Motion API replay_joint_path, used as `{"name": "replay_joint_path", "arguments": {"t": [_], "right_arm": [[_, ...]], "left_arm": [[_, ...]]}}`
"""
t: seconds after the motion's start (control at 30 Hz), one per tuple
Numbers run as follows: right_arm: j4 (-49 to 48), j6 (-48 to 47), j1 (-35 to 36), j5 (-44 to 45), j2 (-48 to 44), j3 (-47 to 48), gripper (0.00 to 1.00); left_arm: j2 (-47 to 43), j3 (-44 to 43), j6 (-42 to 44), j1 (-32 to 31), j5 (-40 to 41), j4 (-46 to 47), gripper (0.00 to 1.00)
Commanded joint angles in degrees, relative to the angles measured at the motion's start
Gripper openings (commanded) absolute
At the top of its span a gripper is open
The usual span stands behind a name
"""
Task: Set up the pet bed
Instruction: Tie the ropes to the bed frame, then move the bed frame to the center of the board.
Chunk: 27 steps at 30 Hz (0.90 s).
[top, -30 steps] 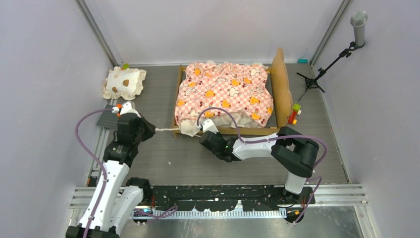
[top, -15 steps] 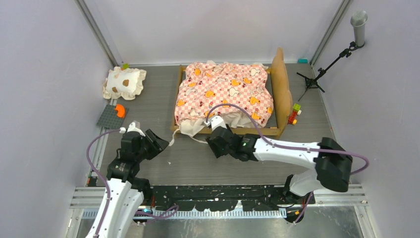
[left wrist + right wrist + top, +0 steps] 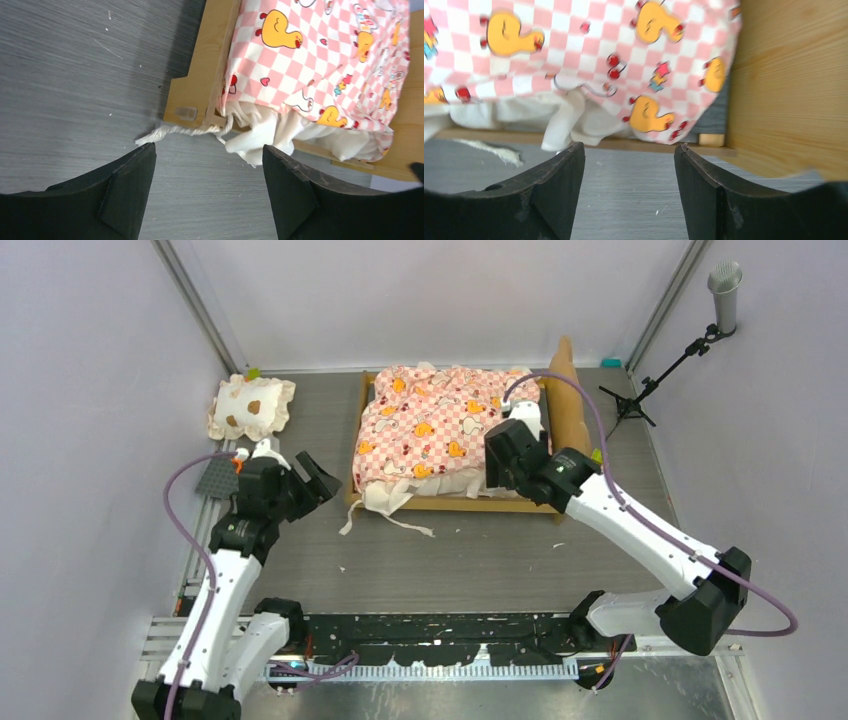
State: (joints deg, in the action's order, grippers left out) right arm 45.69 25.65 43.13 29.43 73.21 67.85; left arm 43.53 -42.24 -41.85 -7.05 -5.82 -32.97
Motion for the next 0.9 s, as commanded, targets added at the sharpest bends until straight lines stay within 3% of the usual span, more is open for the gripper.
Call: {"name": "replay_joint_path", "arguments": {"t": [0.0,0.2,0.33,0.5,0.63,0.87], "right_arm": [[6.9,-1.3,-2.3,7.7,-2.5,9.2,0.70],[13.1,-6.8,-4.8,17.3,-2.2,22.5,0.70],[13.9,-10.1,-12.1,18.9,-3.1,25.9,0.72],[15.5,-9.7,-25.3,3.9,-2.5,25.9,0.74],[13.6,-9.5,-31.6,-9.5,-1.3,23.3,0.74],[11.9,-9.1,-33.8,-14.3,0.6,18.3,0.72]], "left_arm": [[8.3,-3.2,4.5,0.2,-2.2,6.9,0.79],[12.9,-4.5,6.1,0.3,-2.9,9.5,0.76],[10.8,-3.7,6.5,0.3,-2.3,9.9,0.76],[9.4,-4.0,7.7,0.2,-2.6,7.8,0.76],[8.4,-4.2,8.2,0.2,-3.6,7.1,0.76],[7.1,-4.8,9.9,0.2,-9.1,8.0,0.75]]}}
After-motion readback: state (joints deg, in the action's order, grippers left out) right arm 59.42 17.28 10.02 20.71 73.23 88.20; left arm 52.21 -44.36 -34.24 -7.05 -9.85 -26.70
